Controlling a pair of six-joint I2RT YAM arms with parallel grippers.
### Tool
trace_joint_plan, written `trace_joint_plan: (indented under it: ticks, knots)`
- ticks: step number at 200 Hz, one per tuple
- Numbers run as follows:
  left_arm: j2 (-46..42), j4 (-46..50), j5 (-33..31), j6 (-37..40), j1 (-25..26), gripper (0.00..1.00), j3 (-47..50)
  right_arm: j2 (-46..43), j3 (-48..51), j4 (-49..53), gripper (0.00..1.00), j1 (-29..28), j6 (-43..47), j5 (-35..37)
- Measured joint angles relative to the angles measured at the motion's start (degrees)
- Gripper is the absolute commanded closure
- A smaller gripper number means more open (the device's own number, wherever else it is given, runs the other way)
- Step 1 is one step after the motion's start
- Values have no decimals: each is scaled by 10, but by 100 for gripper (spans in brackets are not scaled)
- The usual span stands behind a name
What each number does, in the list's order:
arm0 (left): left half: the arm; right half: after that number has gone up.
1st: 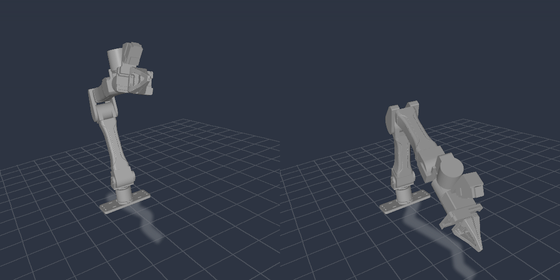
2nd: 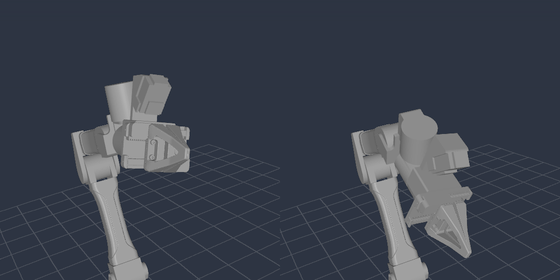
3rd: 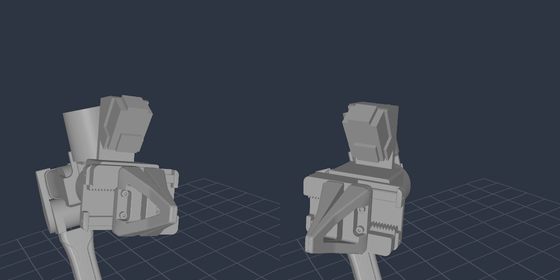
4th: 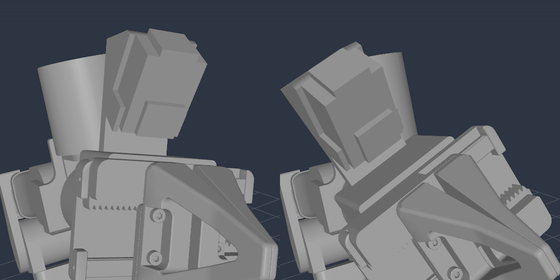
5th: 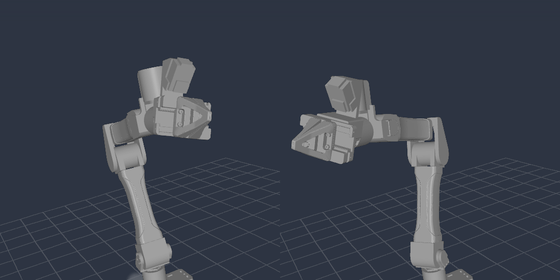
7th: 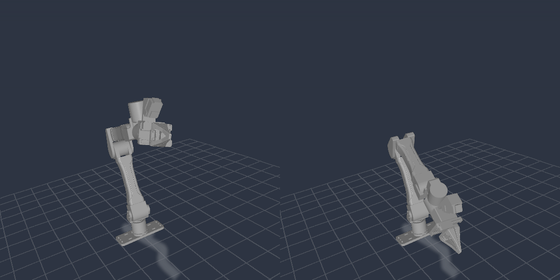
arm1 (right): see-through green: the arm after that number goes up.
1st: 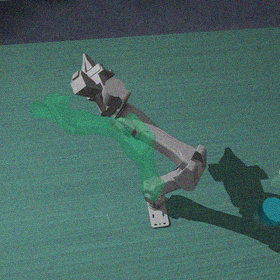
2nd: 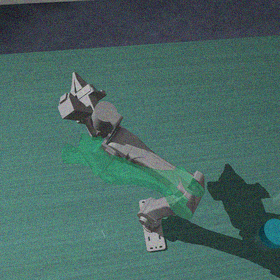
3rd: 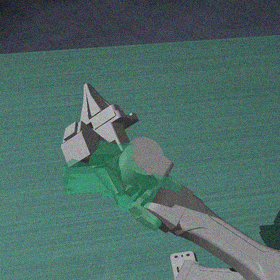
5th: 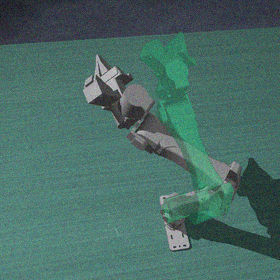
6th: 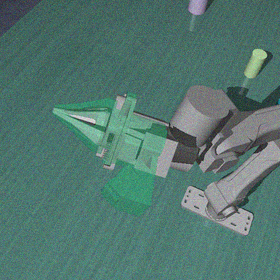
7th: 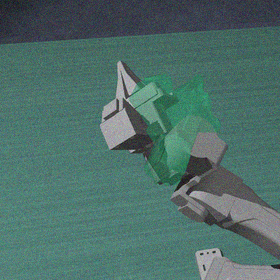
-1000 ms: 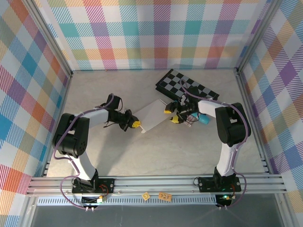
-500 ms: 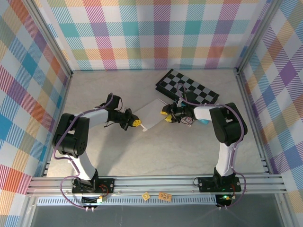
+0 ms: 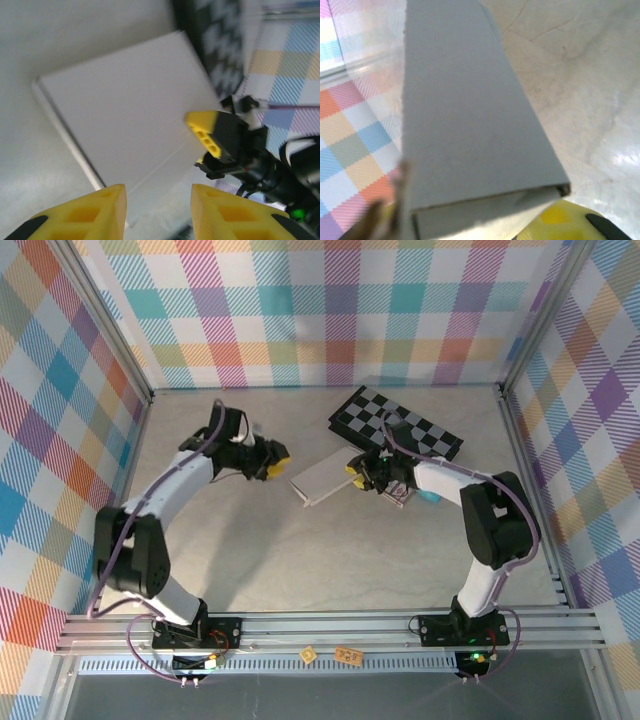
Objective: Fold the paper box
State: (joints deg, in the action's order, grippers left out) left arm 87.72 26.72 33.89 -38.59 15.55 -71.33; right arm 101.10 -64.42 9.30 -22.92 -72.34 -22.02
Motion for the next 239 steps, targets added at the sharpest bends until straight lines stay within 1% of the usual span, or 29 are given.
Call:
trace_joint_plan:
  ticks: [13,32,47,56,73,84,95,108,110,116,127,133,137,141,160,183,204,239]
  knots:
    - [-35,11,-39,81,31,61,-25,-9,-44,78,70,-4,-18,22]
    - [-75,31,-92,217,105,59,-34,-22,-91,184,69,-8,-48,43]
    - [-93,40,-113,314,155,55,-19,-28,-108,252,67,-11,-73,47]
    - [-103,44,-121,367,174,54,0,-30,-110,286,66,-12,-92,46]
    - [-122,54,-126,449,189,47,39,-30,-110,340,64,-16,-121,43]
    - [-135,62,-120,505,195,41,61,-32,-111,358,64,-18,-134,38]
    - [-149,64,-115,558,199,39,81,-33,-115,376,63,-19,-144,35]
    - [-158,68,-106,603,203,38,94,-34,-118,391,63,-19,-154,33]
    - [-158,68,-105,610,204,35,95,-34,-118,393,63,-19,-155,32]
    - [-159,69,-102,629,207,32,97,-34,-119,397,63,-19,-158,30]
    - [-155,71,-96,652,213,25,97,-34,-119,401,63,-19,-164,26]
    - [-151,72,-95,665,219,23,97,-34,-119,403,64,-19,-168,24]
    - [-147,73,-95,676,222,20,97,-34,-119,403,64,-19,-170,22]
    - [-142,73,-95,682,226,19,97,-34,-119,404,64,-19,-171,21]
    - [-114,74,-103,705,248,19,97,-34,-119,404,64,-23,-179,18]
    - [-96,57,-148,720,267,19,97,-33,-124,405,64,-21,-185,22]
    - [-83,27,-188,727,272,19,97,-28,-131,405,64,-21,-188,21]
    - [-25,-1,-218,730,281,22,97,-24,-134,405,65,-27,-189,12]
